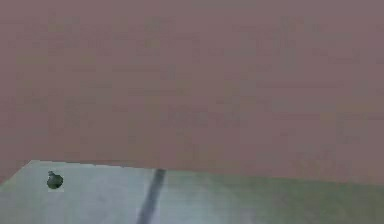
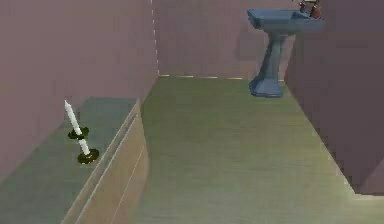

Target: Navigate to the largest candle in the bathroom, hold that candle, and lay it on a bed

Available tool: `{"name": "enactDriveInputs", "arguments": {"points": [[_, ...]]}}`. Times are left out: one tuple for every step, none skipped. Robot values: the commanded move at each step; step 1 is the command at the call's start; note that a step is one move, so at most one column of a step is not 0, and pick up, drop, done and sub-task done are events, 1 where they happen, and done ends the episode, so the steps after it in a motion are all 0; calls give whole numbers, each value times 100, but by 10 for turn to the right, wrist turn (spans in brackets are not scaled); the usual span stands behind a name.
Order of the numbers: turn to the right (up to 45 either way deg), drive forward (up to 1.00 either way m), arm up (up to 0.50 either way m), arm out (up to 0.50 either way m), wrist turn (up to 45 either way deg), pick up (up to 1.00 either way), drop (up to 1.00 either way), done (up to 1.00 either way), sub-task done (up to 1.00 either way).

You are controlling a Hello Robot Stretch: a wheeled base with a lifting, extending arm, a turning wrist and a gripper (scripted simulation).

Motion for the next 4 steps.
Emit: {"name": "enactDriveInputs", "arguments": {"points": [[-270, 0, 0, 0, 0, 0, 0, 0, 0], [0, 0, 50, 0, 0, 0, 0, 0, 0], [0, 0, 28, 0, 0, 0, 0, 0, 0], [0, 0, 0, 48, 0, 0, 0, 0, 0]]}}
